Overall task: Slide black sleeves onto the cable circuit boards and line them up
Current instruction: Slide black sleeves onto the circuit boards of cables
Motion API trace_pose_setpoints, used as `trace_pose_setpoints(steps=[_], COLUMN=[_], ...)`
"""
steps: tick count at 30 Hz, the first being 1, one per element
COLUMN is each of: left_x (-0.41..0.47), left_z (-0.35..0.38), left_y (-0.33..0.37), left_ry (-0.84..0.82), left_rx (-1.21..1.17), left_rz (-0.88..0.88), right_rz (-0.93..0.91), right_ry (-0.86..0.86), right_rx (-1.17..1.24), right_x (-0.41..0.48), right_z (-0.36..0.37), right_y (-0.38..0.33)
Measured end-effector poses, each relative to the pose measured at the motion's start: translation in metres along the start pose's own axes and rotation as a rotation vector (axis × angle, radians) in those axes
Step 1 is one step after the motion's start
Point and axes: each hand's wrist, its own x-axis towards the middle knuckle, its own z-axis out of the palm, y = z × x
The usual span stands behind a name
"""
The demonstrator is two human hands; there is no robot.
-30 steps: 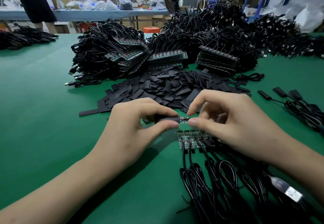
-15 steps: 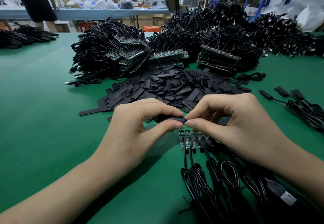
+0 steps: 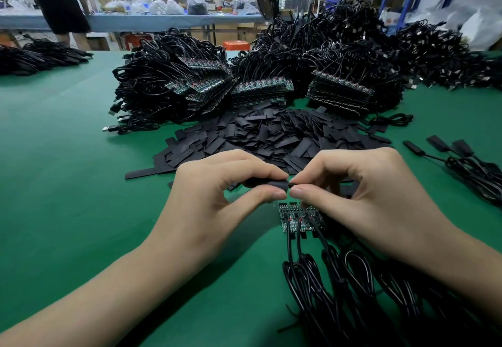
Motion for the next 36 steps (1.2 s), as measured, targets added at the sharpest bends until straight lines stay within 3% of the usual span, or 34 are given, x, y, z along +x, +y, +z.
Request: trace_pose_setpoints(steps=[22,29,36], left_x=[0.0014,0.0017,0.0015], left_z=[0.0004,-0.0009,-0.0017], left_y=[-0.003,0.0015,0.005], left_ry=[-0.012,0.203,0.129], left_rx=[0.009,-0.052,0.165], left_rz=[-0.015,-0.154,-0.079], right_rz=[0.046,0.165,0.32], right_ry=[0.02,0.032,-0.044], right_rx=[-0.012,0.156,0.417], right_x=[-0.0012,-0.0003,-0.0005], right_z=[0.0054,0.0077,0.008], right_y=[-0.0048,-0.0067,-0.0037])
